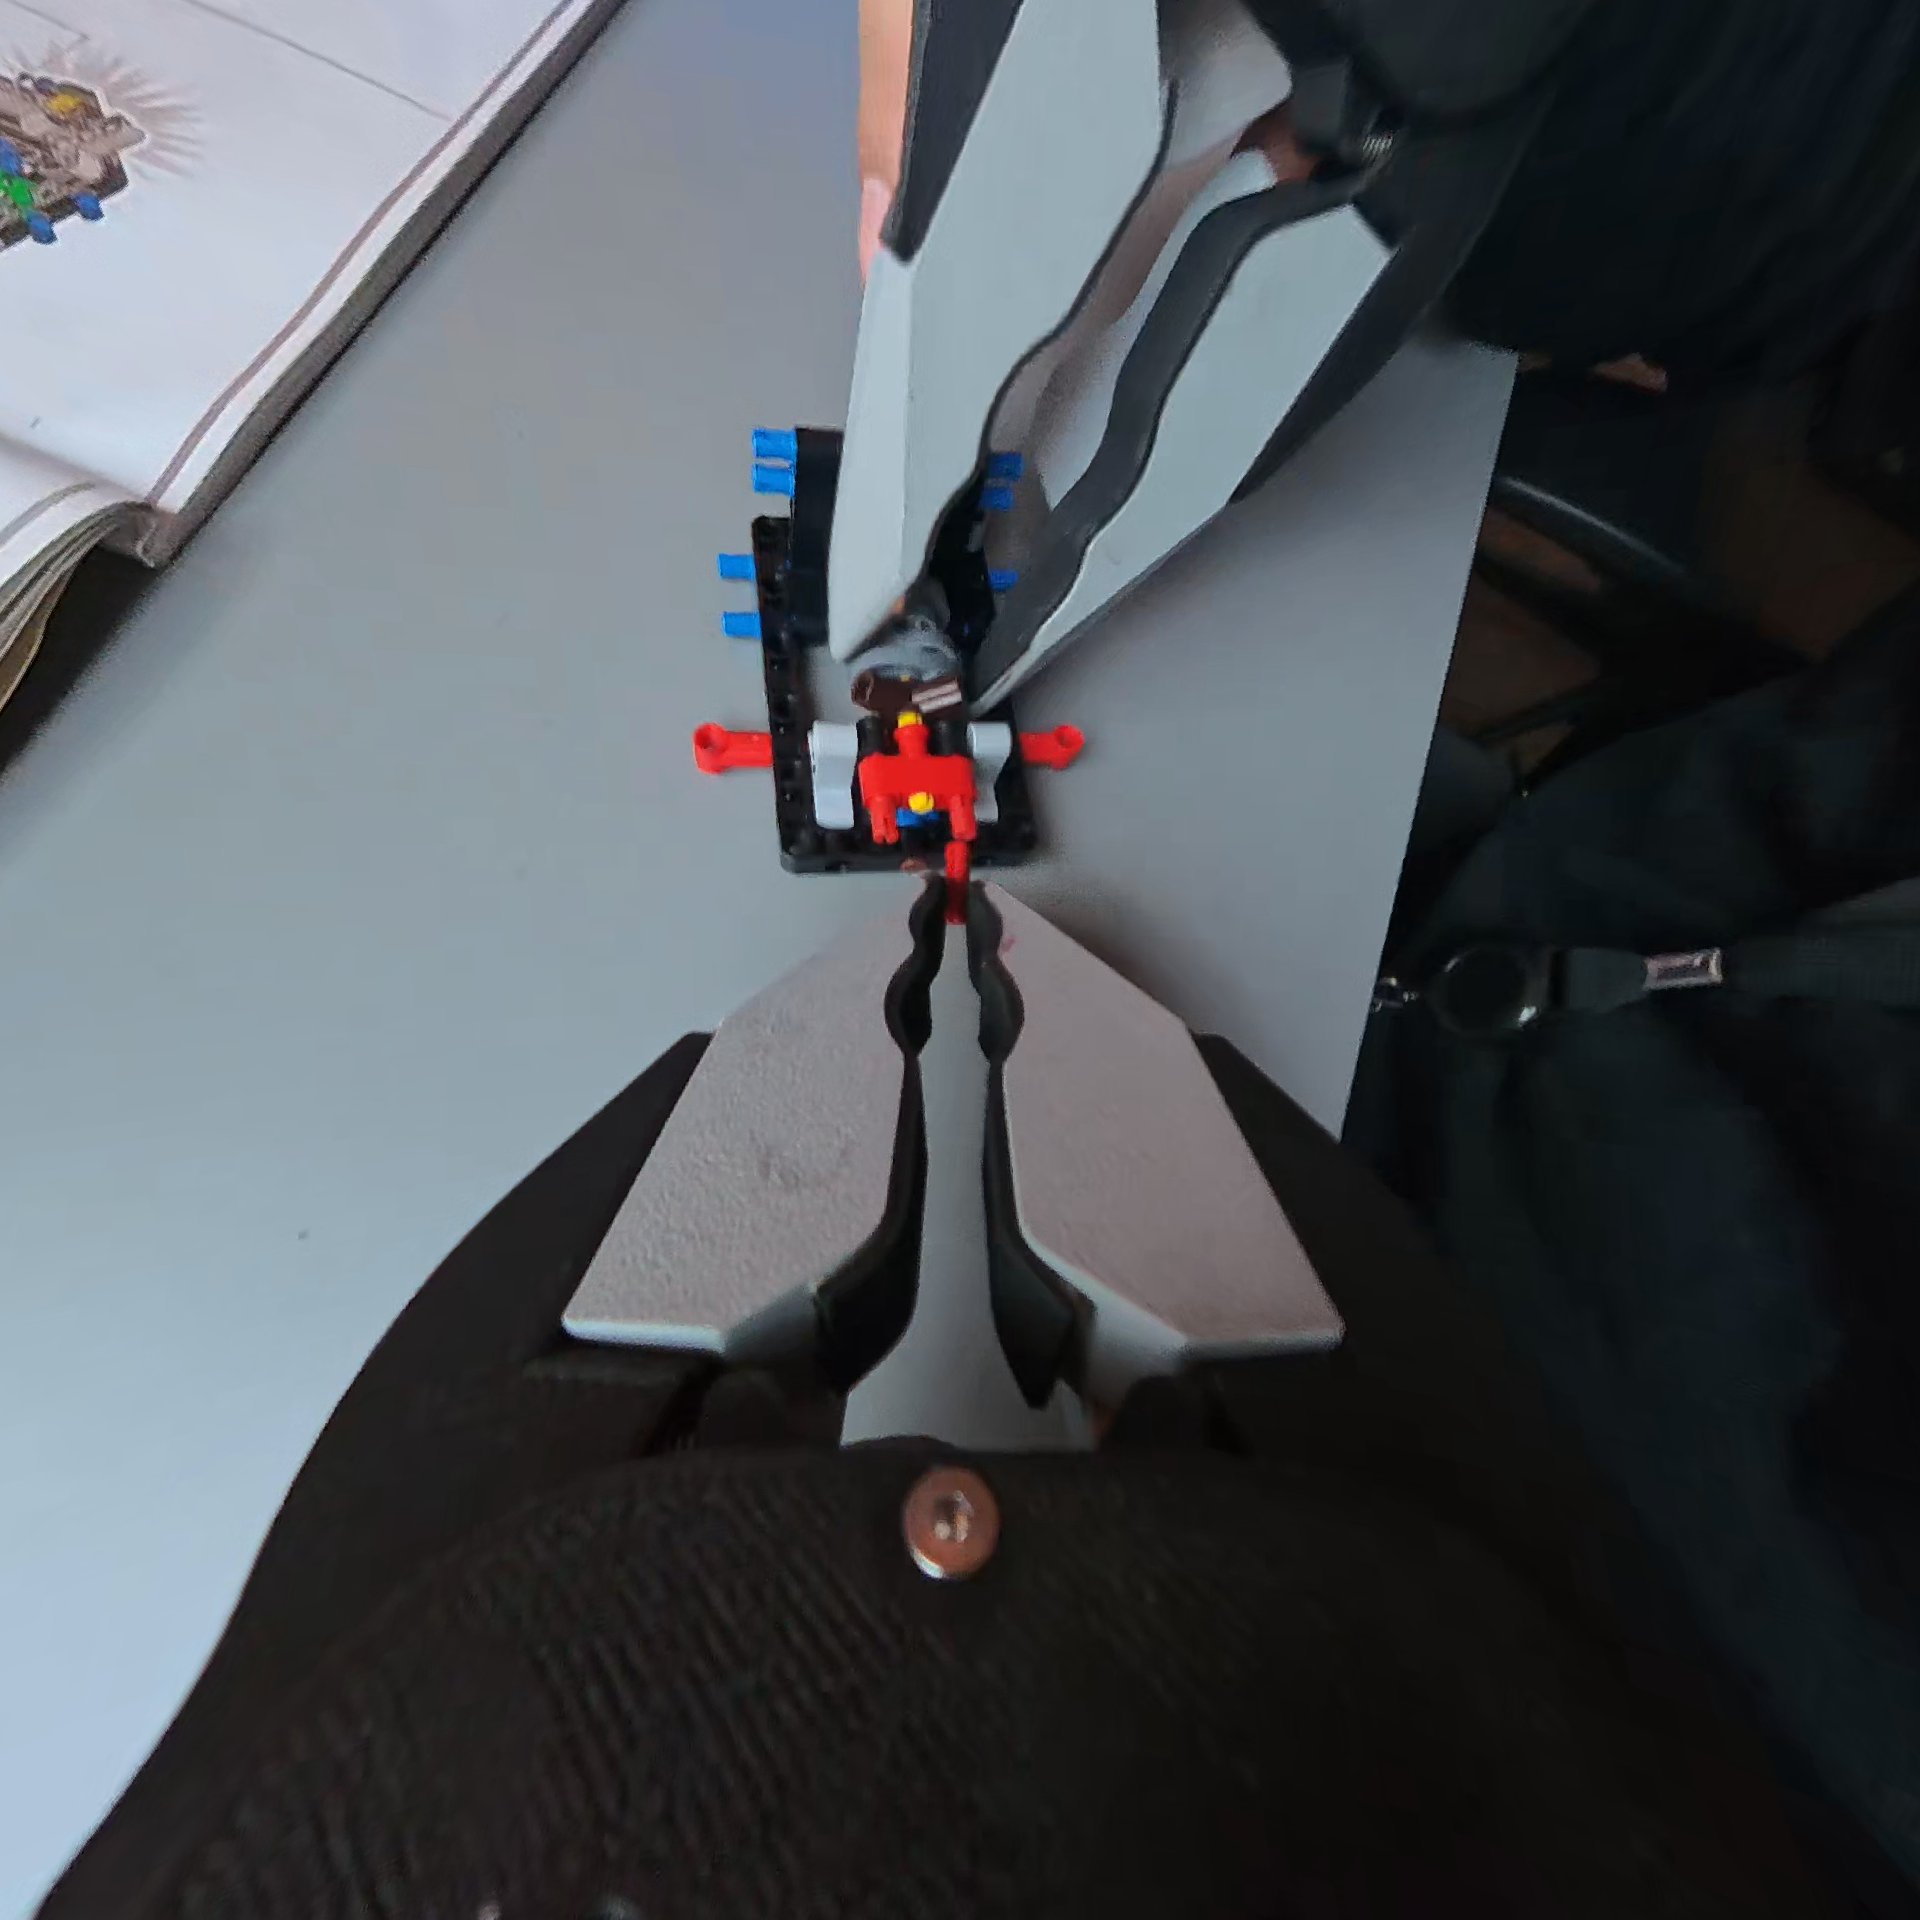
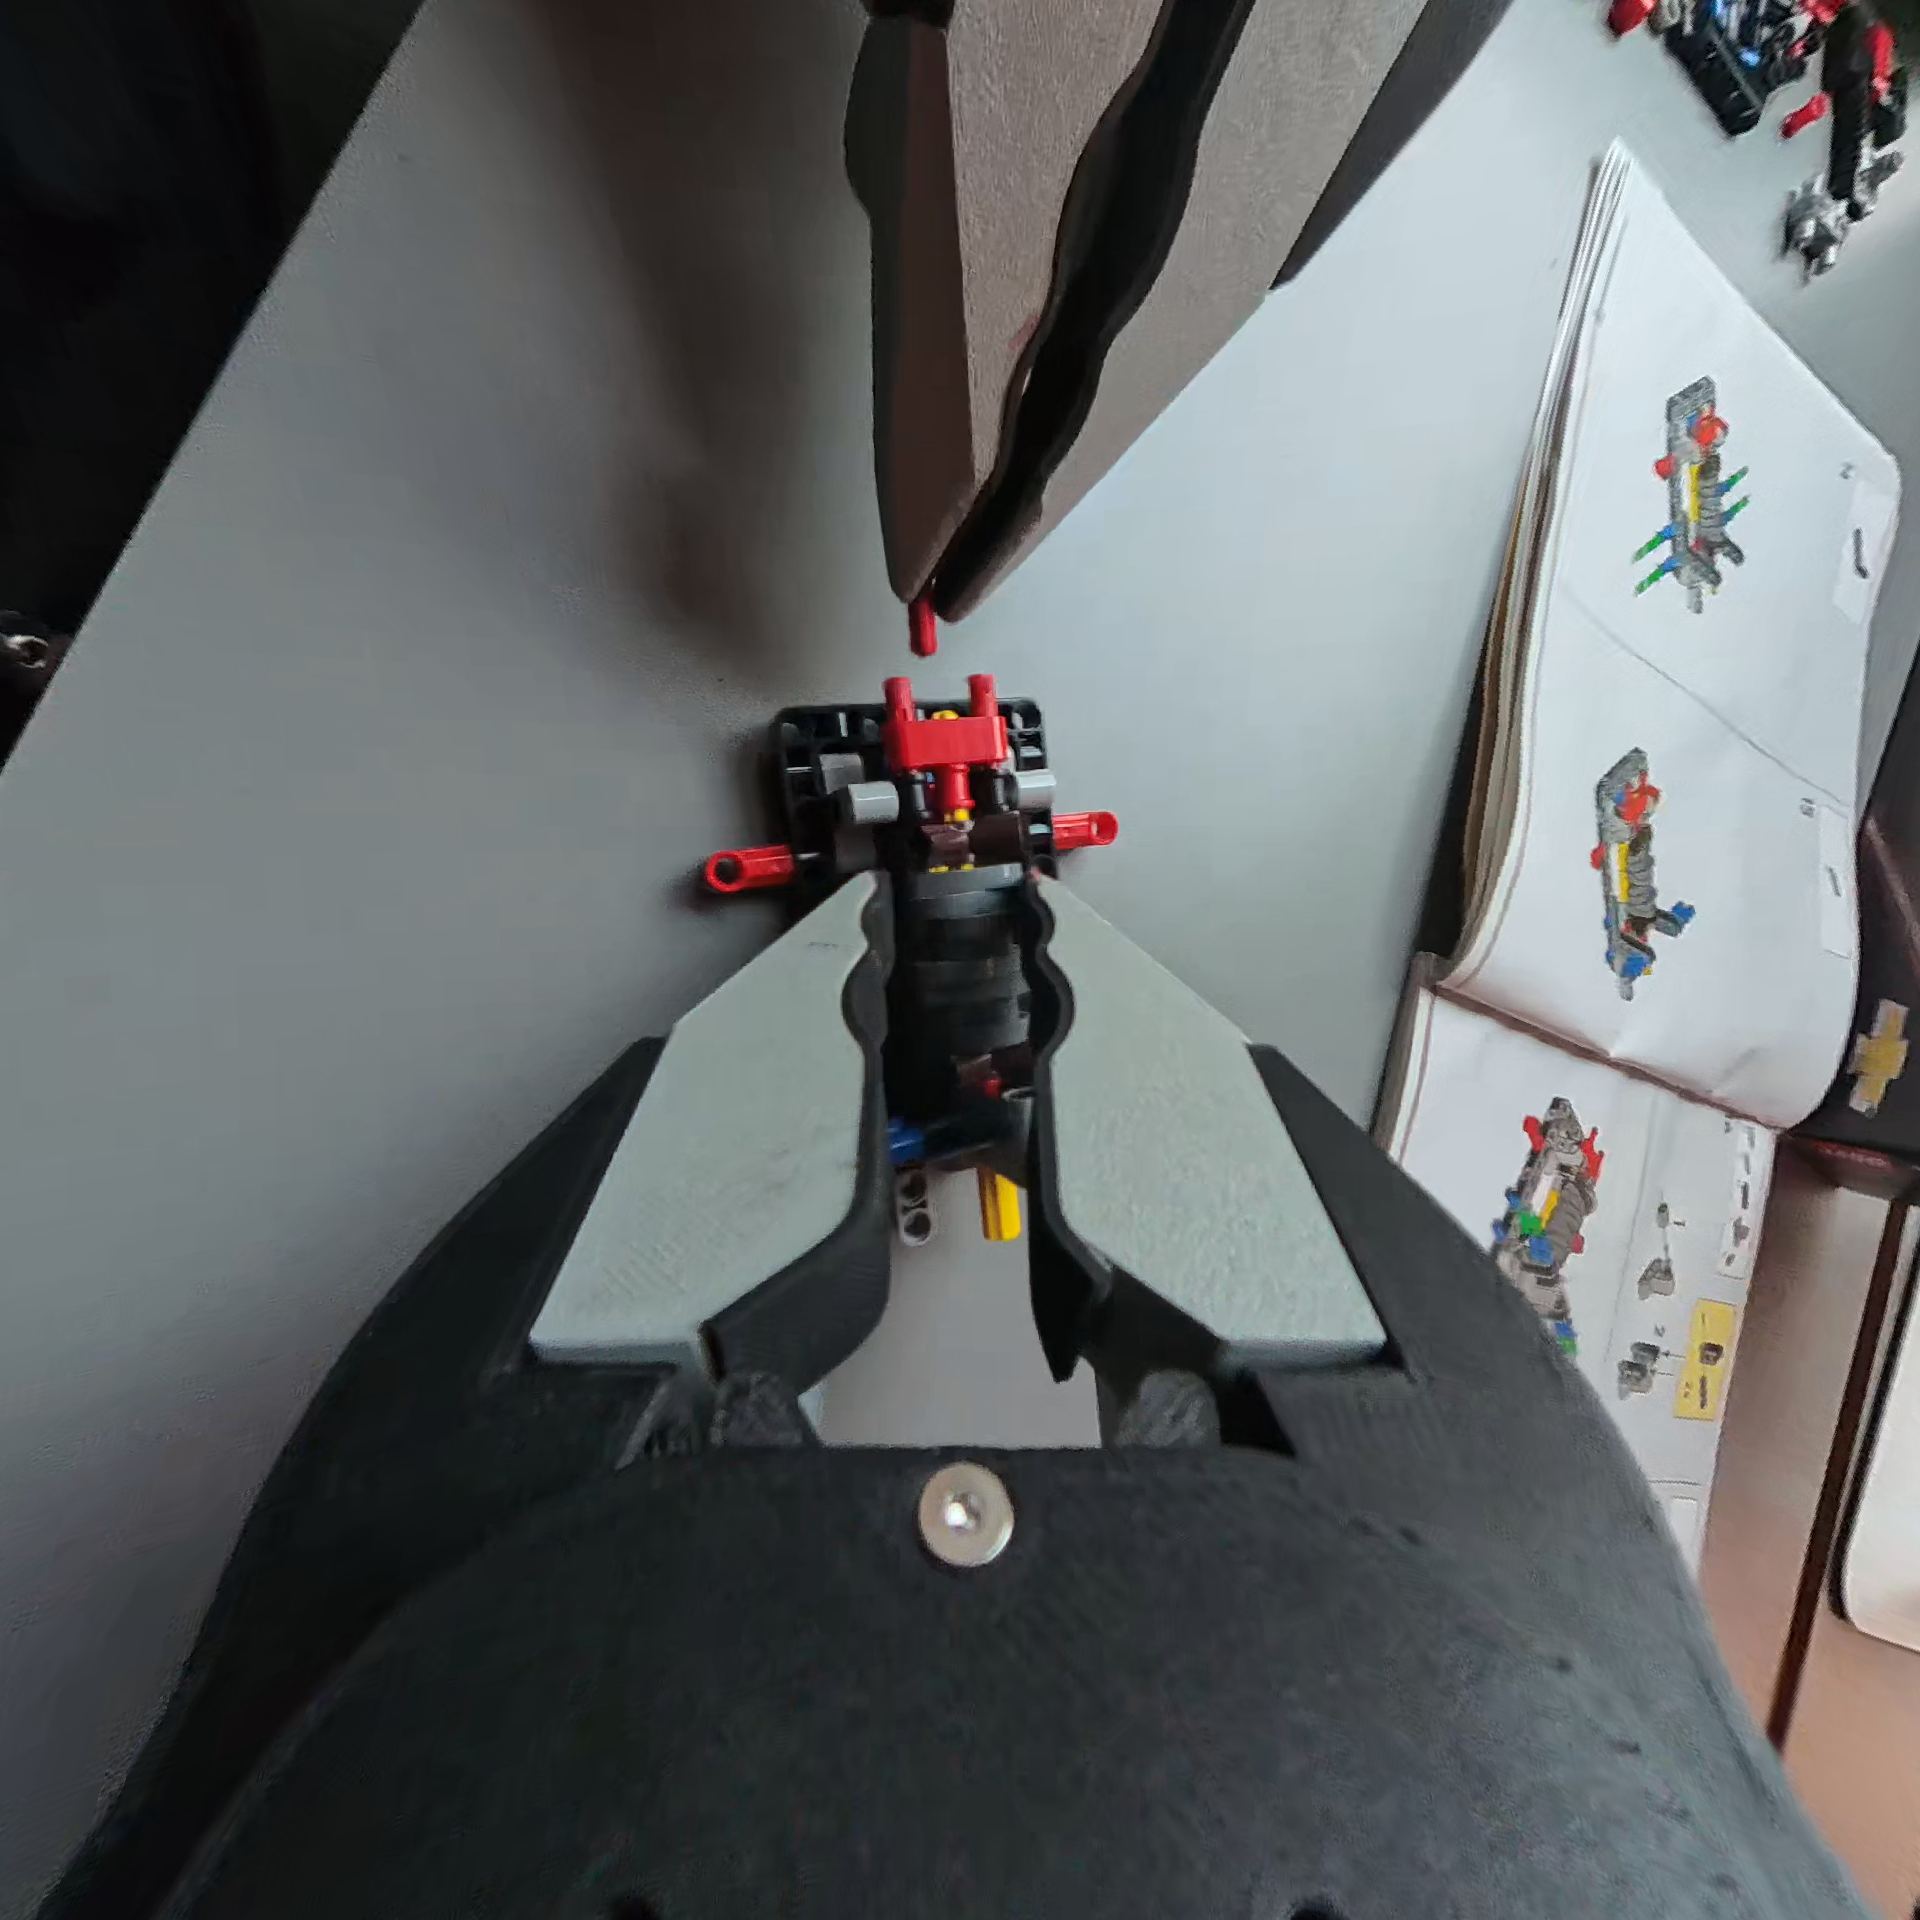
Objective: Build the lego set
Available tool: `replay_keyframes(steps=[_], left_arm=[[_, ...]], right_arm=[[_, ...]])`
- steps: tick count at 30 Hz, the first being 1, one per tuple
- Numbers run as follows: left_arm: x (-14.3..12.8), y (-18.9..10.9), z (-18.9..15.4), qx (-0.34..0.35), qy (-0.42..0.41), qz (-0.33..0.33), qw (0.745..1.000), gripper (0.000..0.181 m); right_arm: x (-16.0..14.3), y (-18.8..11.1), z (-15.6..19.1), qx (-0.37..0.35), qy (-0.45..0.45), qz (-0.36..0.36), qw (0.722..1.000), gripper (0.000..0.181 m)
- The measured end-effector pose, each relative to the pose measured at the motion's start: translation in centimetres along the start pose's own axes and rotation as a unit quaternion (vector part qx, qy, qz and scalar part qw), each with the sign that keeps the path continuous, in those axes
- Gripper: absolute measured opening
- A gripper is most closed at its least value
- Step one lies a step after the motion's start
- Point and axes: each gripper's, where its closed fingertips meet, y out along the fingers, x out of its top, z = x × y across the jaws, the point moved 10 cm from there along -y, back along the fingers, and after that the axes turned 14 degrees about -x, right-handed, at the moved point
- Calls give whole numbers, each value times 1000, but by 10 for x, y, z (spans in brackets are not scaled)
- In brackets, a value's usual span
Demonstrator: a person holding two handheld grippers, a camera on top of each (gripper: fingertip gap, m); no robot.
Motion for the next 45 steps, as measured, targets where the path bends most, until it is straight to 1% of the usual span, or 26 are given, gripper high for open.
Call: replay_keyframes(steps=[1,3,5,7,8,13,21,30,32,33,37,39,42,45], left_arm=[[1,2,1,-2,0,-8,1000,1],[1,7,6,4,-3,-5,1000,1],[2,10,7,-1,0,-10,1000,1],[2,13,7,-3,6,-11,1000,0],[2,13,7,-2,8,-13,1000,0],[1,14,10,-1,5,-25,1000,0],[2,14,10,-3,15,-22,1000,0],[1,12,11,2,18,-21,1000,0],[2,12,9,-7,23,-25,999,0],[2,11,8,-16,23,-26,999,0],[5,6,7,-4,27,-37,999,0],[5,5,8,10,30,-33,999,0],[4,8,8,22,40,-22,999,0],[7,12,5,24,49,-23,998,0]], right_arm=[[1,1,-1,0,-6,-3,1000,19],[1,3,-1,0,-7,-9,1000,19],[0,5,-2,3,1,-6,1000,26],[-2,6,-1,2,0,-10,1000,19],[-2,5,-1,-2,-8,-14,1000,19],[-3,6,0,-22,-31,-12,999,19],[0,6,5,-50,-74,-5,996,19],[1,9,7,-76,-75,-9,994,19],[1,8,6,-67,-68,-10,995,20],[1,7,4,-65,-65,-10,996,25],[-2,0,-2,-56,-70,-1,996,30],[-3,0,-2,-53,-83,6,995,28],[-3,5,0,-39,-99,10,994,20],[-2,8,2,-35,-110,14,993,20]])
